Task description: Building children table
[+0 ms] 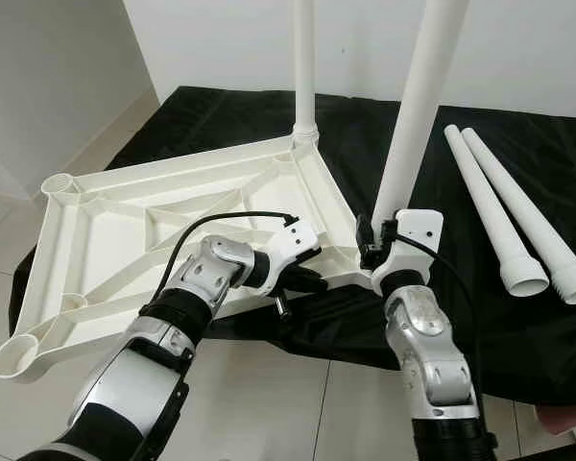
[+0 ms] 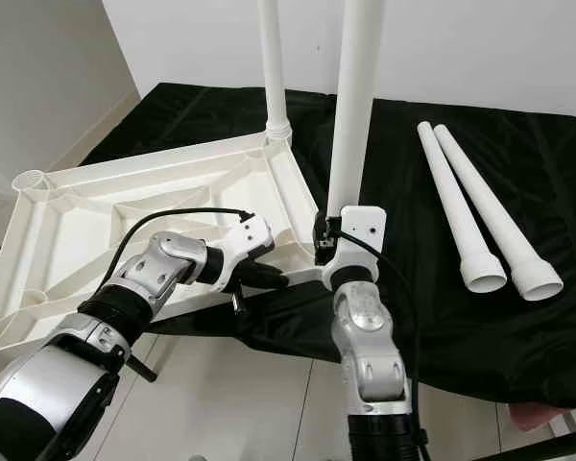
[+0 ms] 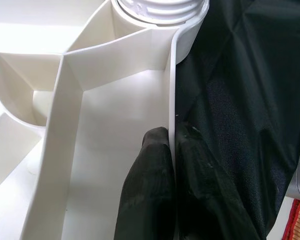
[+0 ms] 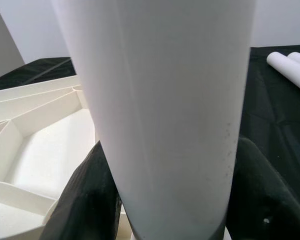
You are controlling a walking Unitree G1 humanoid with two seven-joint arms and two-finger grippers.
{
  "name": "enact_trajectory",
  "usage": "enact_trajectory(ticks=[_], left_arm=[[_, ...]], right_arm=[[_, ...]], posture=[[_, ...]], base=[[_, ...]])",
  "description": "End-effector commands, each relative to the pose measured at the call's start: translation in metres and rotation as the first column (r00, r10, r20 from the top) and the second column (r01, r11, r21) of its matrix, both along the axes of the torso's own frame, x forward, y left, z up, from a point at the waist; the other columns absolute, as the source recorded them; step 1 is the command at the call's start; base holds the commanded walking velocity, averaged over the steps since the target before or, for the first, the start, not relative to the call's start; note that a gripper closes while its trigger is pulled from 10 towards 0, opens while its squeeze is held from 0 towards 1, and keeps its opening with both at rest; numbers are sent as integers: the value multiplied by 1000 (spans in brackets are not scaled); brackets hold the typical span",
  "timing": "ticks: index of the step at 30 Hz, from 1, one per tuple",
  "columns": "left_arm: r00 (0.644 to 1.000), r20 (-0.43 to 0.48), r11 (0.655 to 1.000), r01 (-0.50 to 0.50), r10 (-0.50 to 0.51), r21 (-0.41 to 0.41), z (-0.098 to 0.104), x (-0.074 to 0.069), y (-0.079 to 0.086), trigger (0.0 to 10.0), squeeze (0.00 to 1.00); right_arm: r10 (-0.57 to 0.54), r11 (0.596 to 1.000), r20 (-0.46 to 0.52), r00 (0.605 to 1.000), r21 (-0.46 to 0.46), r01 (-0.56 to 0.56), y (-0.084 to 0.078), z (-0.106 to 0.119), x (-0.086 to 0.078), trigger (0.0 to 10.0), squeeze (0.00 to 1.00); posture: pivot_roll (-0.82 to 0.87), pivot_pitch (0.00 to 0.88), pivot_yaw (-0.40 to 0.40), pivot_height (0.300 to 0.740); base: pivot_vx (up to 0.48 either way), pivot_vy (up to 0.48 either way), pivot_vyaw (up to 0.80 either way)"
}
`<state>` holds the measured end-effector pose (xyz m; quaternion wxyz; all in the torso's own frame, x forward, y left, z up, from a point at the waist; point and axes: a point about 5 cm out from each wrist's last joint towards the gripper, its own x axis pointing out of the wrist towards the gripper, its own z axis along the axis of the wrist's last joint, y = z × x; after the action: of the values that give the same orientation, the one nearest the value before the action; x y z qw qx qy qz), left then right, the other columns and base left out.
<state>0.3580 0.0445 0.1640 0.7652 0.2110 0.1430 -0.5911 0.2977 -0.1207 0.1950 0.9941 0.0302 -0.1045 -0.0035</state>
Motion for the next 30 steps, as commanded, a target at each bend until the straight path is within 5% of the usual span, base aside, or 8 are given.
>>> enact_trajectory(ticks=[1,14,15,30], left_arm=[[990,30,990,-137,135,43,-8,6,4,10000,0],[989,33,989,-143,142,39,-8,7,6,10000,0],[989,32,989,-144,143,39,-8,7,6,10000,0],[991,33,990,-133,132,35,-8,7,6,10000,0]], right_arm=[[138,990,-26,990,31,-137,36,-5,-6,10000,0],[62,997,3,998,35,-62,29,-2,-5,10000,0],[73,997,12,997,32,-74,26,-1,-5,10000,1000],[99,995,31,995,-17,-98,-4,-1,3,10000,1000]], posture=[[-168,121,107,740],[-164,124,102,740],[-165,125,103,740],[-166,125,106,740]], base=[[0,0,0],[0,0,0],[0,0,0],[0,0,0]])
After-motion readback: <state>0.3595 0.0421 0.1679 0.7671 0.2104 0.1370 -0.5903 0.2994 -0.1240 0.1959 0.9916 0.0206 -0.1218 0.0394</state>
